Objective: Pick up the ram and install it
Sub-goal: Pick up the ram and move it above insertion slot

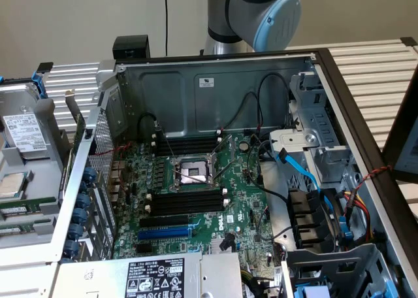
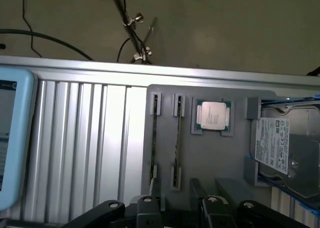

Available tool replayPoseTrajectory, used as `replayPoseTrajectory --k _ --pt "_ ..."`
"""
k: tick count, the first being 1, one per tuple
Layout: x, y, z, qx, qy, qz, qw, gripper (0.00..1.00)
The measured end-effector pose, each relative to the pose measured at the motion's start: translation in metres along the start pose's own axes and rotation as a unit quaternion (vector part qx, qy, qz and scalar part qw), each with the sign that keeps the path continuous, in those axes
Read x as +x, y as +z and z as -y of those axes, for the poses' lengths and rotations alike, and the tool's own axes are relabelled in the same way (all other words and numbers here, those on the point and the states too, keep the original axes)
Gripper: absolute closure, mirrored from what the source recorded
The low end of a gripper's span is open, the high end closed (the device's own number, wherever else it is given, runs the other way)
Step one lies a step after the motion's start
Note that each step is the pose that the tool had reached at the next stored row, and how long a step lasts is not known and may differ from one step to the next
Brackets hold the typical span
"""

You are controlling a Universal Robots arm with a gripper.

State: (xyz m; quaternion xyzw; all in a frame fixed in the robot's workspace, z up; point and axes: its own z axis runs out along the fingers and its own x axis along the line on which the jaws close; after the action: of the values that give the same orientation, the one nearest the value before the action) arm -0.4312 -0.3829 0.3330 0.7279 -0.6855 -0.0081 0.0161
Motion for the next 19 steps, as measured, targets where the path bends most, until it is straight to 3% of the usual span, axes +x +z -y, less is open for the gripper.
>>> replayPoseTrajectory --k 7,19 --pt "0.007 0.0127 0.0000 -0.0012 -0.007 -0.0001 1.0000 0.64" --pt "0.007 0.0346 0.0006 -0.0012 -0.009 -0.0002 1.0000 0.64"
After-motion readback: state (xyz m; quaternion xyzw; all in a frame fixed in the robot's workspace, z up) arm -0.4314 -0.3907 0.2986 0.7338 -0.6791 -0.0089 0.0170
